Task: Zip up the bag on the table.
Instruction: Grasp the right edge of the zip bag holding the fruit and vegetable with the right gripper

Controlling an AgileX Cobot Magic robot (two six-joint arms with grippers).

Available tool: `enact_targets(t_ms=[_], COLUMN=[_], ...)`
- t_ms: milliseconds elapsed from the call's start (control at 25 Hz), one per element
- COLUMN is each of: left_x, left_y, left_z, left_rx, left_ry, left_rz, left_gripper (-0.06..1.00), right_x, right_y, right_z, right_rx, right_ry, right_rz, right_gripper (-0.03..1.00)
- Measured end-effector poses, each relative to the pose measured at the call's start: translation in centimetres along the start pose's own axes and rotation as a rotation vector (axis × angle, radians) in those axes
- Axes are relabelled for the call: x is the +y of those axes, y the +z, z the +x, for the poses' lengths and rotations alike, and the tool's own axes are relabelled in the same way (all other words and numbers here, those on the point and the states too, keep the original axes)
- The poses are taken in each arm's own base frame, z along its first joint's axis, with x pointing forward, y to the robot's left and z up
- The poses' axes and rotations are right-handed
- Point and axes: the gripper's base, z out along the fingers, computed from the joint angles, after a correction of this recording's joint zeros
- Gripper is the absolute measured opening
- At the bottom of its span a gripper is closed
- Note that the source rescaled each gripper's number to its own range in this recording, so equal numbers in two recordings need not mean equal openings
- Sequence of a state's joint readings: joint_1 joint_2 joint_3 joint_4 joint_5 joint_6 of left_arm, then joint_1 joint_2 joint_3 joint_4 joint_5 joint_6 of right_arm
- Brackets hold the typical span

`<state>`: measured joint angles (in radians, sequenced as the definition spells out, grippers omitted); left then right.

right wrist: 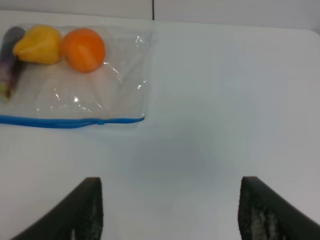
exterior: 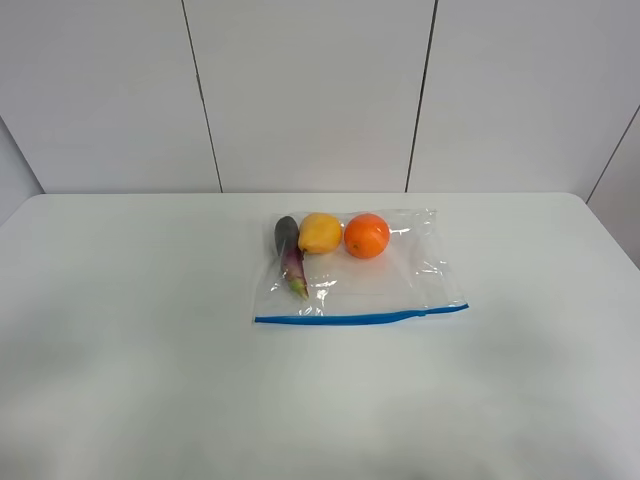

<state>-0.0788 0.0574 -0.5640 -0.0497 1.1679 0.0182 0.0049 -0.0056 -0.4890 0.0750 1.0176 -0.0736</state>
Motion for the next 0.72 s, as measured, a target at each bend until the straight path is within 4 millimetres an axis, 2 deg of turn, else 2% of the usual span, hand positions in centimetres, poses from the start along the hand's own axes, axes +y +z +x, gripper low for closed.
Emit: enact_targets(t_ms=[720], left_x=[0.0], left_y=[0.0], left_z=[0.0], left_rx=[0.0], left_ry=[0.001], left_rz=[0.0], left_gripper=[1.0], right_x=[0.0], right_y=[0.0], right_z=[0.0], right_rx=[0.0], right_ry=[0.0], right_rz=[0.0], right_gripper=[0.73])
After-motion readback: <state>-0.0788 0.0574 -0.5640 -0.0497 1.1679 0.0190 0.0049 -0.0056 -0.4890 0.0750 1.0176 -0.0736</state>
